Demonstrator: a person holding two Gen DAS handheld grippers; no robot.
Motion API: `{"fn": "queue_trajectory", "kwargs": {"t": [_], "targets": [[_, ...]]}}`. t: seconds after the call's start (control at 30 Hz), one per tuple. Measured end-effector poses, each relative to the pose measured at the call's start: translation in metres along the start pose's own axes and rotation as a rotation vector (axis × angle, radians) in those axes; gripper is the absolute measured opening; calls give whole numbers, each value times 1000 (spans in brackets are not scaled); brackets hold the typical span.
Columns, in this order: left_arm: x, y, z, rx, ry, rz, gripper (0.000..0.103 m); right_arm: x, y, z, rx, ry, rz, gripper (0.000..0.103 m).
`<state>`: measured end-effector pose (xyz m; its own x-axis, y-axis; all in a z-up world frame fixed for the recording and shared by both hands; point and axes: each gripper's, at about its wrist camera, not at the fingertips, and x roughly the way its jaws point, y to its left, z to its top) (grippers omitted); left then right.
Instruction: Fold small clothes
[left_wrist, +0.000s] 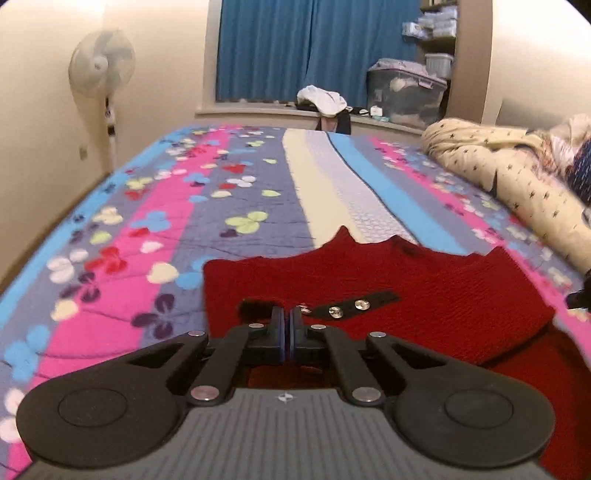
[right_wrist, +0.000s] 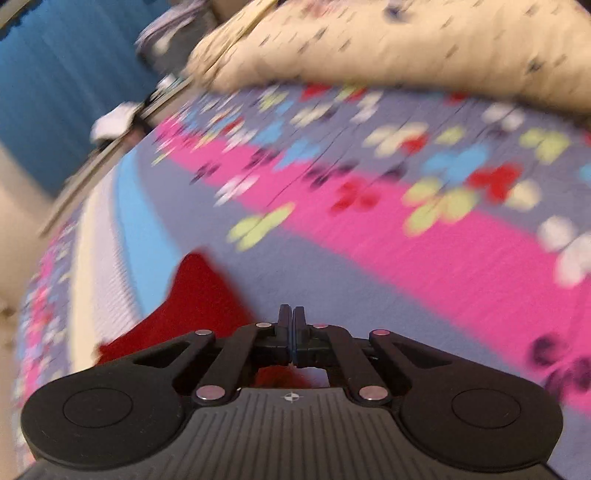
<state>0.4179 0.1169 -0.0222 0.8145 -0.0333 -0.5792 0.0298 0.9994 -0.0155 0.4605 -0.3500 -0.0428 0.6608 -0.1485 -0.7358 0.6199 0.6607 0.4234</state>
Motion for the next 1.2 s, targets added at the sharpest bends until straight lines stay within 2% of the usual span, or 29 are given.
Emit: {"fn": "queue_trajectory", "kwargs": {"t": [0.07, 0.13, 0.2, 0.27, 0.3, 0.37, 0.4, 0.43, 0.47, 0.57, 0.67, 0.73, 0.8, 0.9, 1.07, 1.2], "targets": [[13, 6, -5, -21, 92, 47, 3, 4, -7, 1, 39, 43, 7, 0], [21, 18, -8, -98, 160, 70, 3, -2, 4, -1, -14, 17, 60, 4], [18, 22, -4, -111, 139, 110, 3, -9, 25, -4, -119, 5, 164, 4], [10, 21, 1, -103, 81, 108, 4, -6, 45, -10, -242, 45, 234, 15], [8, 20, 2, -110, 65, 82, 5, 1, 51, -16, -292, 90, 233, 26], [10, 17, 0, -121, 77, 0, 6, 24, 45, -25, -283, 186, 172, 25], [15, 14, -4, -111, 113, -29, 12, 29, 40, -26, -260, 187, 163, 14], [23, 10, -8, -92, 168, -40, 17, 29, 39, -25, -260, 178, 153, 9], [29, 6, -13, -58, 209, -40, 17, 27, 41, -23, -261, 175, 151, 9], [18, -6, -9, 2, 158, -1, 19, 21, 40, -23, -267, 171, 158, 9], [-11, -11, -2, -1, 58, -55, 30, -3, 31, -21, -199, 147, 199, 15], [-39, -18, -4, 37, -12, -43, 40, -31, 34, -22, -249, 86, 250, 20], [-67, -23, -6, 61, -59, -33, 45, -64, 35, -23, -309, 37, 317, 23], [-116, -24, -10, 56, -111, -31, 53, -114, 21, -29, -371, -8, 432, 23], [-200, -17, -42, 42, -125, -27, 57, -187, -29, -51, -499, -109, 486, 23], [-256, -1, -82, 53, -91, -38, 57, -221, -91, -52, -472, -116, 474, 23]]}}
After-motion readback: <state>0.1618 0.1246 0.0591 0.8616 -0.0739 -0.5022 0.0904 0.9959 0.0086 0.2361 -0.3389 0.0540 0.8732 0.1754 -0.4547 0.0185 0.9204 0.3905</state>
